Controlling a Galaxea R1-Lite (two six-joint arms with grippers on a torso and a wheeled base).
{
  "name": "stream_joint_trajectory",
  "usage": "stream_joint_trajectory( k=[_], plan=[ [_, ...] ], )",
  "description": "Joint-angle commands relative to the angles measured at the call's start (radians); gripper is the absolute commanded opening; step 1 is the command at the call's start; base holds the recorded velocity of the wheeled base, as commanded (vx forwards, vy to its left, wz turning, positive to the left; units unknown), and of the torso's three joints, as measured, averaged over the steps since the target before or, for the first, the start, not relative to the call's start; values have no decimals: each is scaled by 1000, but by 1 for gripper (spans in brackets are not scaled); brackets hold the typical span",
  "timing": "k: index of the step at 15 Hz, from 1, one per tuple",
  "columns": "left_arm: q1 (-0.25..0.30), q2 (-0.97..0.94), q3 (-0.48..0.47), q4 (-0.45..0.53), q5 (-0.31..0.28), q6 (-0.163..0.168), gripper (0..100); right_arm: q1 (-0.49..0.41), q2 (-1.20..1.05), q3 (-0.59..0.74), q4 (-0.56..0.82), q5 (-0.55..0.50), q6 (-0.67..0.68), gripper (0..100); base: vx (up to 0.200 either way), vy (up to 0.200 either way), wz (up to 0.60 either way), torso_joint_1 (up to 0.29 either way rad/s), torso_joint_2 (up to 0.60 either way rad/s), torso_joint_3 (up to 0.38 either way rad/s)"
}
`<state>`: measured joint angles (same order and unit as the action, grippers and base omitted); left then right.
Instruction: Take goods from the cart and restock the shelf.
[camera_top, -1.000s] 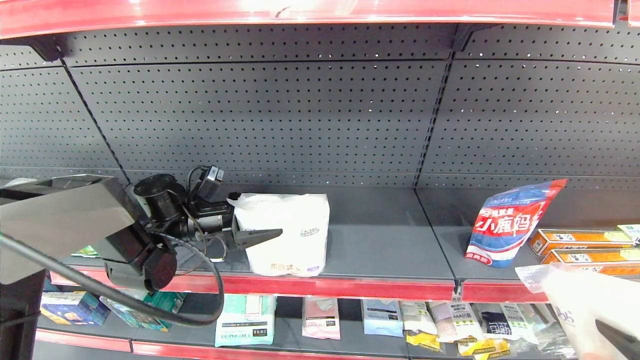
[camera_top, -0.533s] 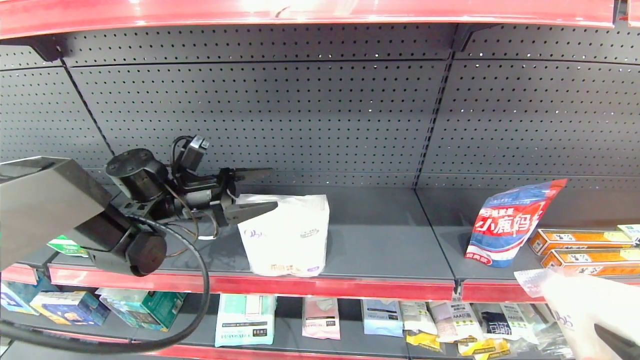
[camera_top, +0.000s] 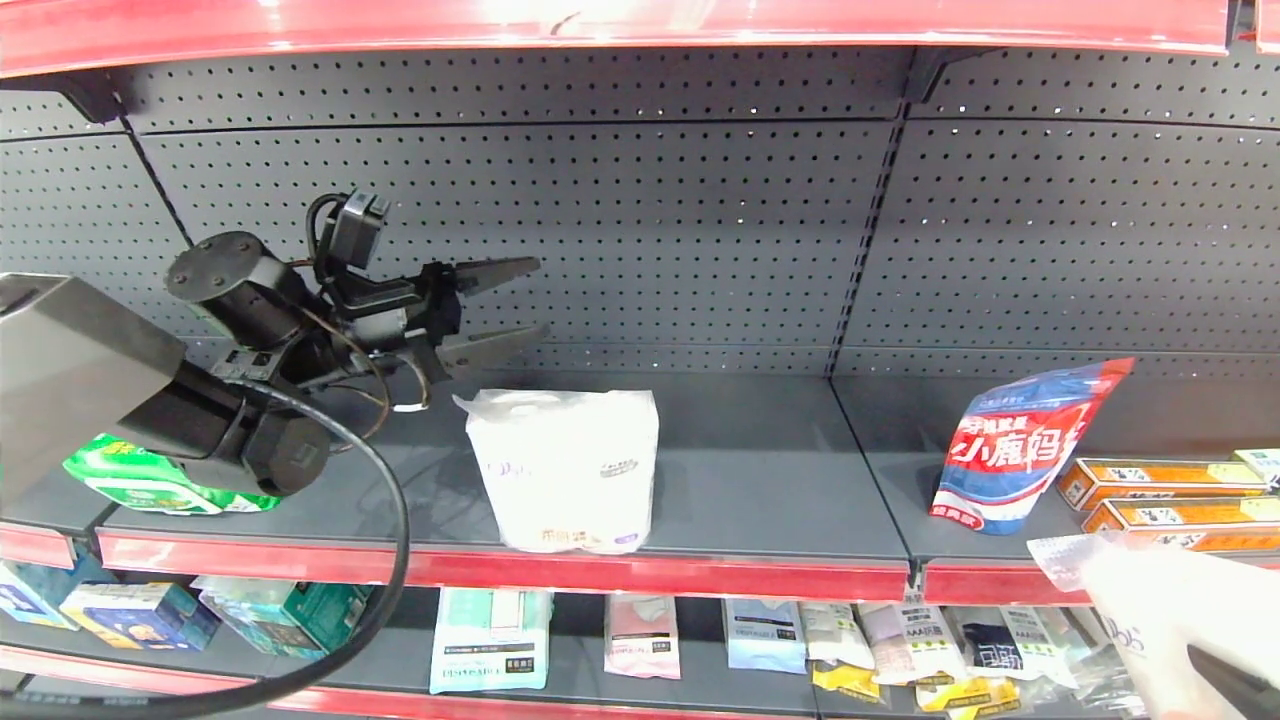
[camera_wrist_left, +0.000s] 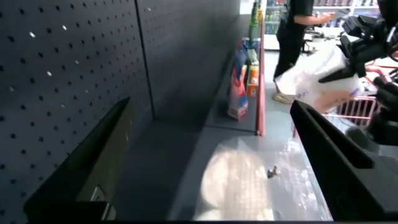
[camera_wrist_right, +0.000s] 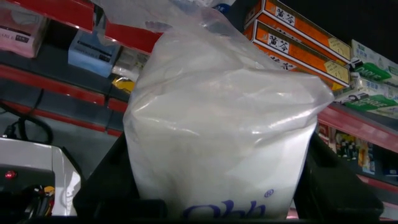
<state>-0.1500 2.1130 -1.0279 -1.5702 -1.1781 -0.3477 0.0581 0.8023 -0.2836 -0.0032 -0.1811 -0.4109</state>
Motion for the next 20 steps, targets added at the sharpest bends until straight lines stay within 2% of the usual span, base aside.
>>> stream_joint_trajectory(
  k=[1,2,6,8,9,10,11,12,13,14,15,16,19,20],
  plan=[
    [1,-2,-26,-1,17,-1,100,0,1,0,0,0,0,0,0,0,0,0,0,0],
    [4,-2,-29,-1,41,-1,100,0,1,0,0,0,0,0,0,0,0,0,0,0],
    [15,-16,-28,-1,275,3,100,3,-3,-5,0,0,-2,0,0,0,0,0,0,0],
    [40,-44,-29,24,357,13,100,3,-5,-9,0,-1,-2,0,0,0,0,0,0,0],
    [44,-53,-31,52,434,27,100,3,-3,-16,0,-1,-2,0,0,0,0,0,0,0],
    [44,-56,-31,67,485,33,100,3,-3,-19,0,-1,-2,0,0,0,0,0,0,0],
    [44,-57,-31,96,618,50,100,5,-8,-22,0,-1,-2,0,0,0,0,0,0,0],
    [44,-59,-31,107,681,79,100,5,-12,-22,0,-1,-2,0,0,0,0,0,0,0],
    [46,-79,-26,148,746,124,100,5,-14,-22,0,-1,-2,0,0,0,0,0,0,0],
    [53,-107,-28,226,850,157,100,5,-14,-22,0,-1,-2,0,0,0,0,0,0,0],
    [56,-146,-18,308,960,171,100,5,-14,-23,-1,0,-2,0,0,0,0,0,0,0],
    [55,-189,0,383,1042,182,100,5,-17,-23,0,2,-2,0,0,0,0,0,0,0],
    [67,-358,152,621,1164,306,100,5,-52,-16,2,6,4,0,0,0,0,0,0,0],
    [66,-416,233,648,1170,322,100,6,-60,-16,0,8,4,0,0,0,0,0,0,0]
  ],
)
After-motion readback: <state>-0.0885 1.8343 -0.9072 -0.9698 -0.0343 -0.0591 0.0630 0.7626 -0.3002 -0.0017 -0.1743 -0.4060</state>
